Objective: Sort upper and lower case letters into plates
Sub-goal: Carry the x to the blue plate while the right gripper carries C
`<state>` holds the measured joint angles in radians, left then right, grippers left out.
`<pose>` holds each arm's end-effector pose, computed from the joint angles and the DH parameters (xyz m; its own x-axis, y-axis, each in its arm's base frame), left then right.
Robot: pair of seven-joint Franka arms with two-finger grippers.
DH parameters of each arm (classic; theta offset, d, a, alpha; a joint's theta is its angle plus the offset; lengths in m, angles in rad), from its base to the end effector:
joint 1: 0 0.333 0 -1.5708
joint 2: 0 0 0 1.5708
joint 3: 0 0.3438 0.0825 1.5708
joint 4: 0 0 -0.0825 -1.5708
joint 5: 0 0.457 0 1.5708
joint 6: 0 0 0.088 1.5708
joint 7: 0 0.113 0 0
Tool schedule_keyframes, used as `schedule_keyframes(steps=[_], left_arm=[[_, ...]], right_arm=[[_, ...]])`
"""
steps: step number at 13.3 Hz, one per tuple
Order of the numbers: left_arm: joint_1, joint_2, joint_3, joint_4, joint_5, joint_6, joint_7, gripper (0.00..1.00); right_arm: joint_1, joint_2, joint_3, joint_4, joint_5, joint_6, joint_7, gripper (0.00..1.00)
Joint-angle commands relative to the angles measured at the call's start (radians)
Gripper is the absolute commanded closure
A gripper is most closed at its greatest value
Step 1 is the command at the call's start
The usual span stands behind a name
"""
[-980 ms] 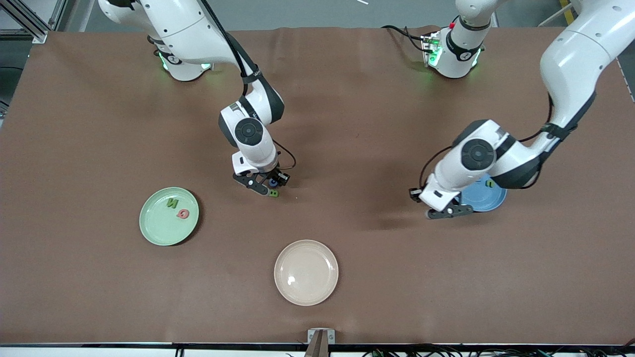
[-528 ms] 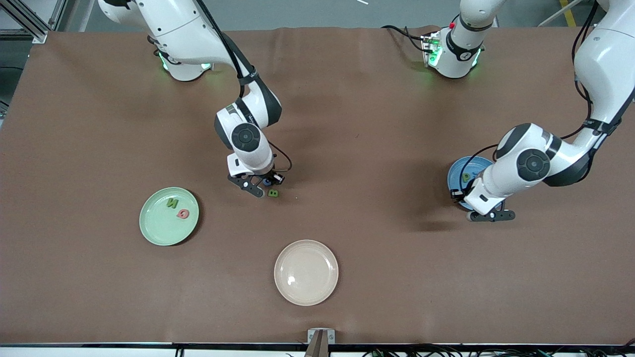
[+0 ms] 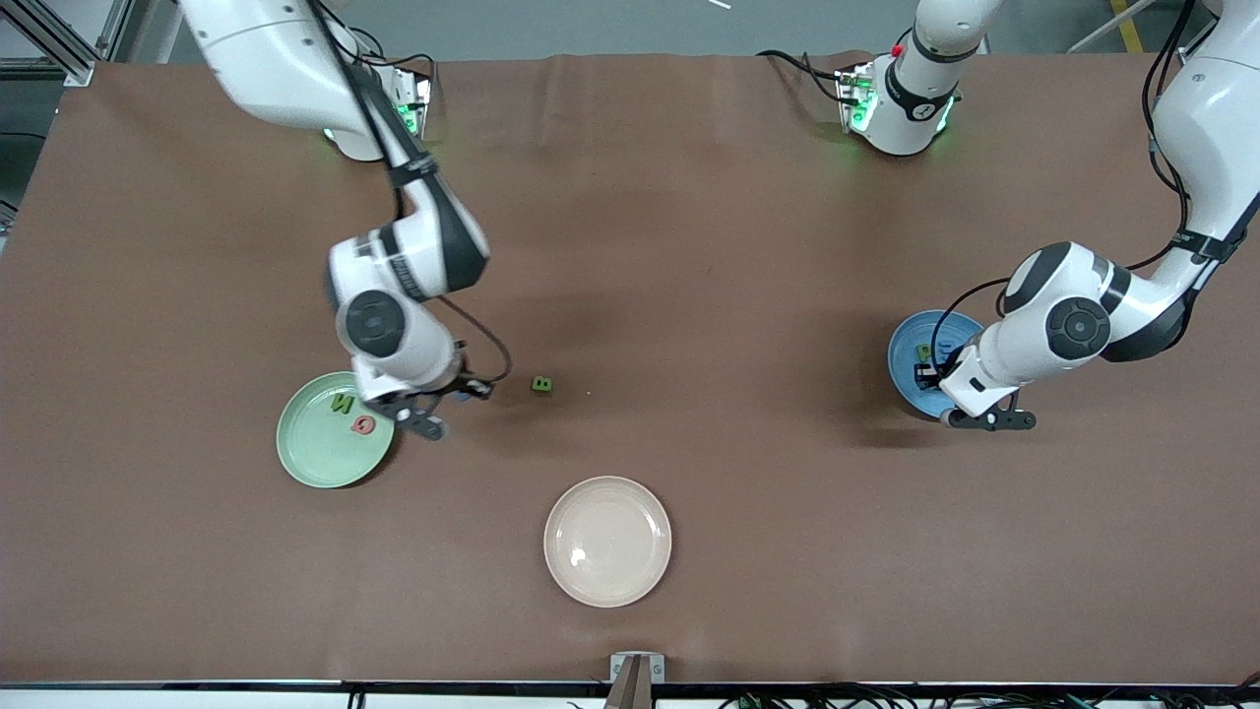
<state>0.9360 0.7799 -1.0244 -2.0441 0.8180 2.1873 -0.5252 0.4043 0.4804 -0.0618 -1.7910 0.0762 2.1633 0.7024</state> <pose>0.6257 -0.0404 0.1687 0.9925 -0.0422 -0.1149 -0.0407 -0.9991 0.0149 0.6668 0.2440 0.2470 0.9153 -0.3900 -0.1010 -0.3872 -0.9208 0.0465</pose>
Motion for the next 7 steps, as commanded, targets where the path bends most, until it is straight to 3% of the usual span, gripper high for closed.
schedule_keyframes(steps=[1,4,7], left_arm=[[0.014,-0.010,0.013,-0.010,0.018,-0.006,0.046,0.88],[0.014,-0.010,0.032,-0.008,0.018,-0.004,0.068,0.88],[0.014,-0.001,0.035,-0.001,0.041,-0.003,0.076,0.88]], right_arm=[[-0.126,-0.033,0.020,-0.027,-0.004,-0.011,-0.185,1.00],[-0.231,-0.028,0.017,-0.024,-0.035,0.009,-0.349,0.99],[-0.282,-0.019,0.017,-0.028,-0.070,0.062,-0.391,0.99]])
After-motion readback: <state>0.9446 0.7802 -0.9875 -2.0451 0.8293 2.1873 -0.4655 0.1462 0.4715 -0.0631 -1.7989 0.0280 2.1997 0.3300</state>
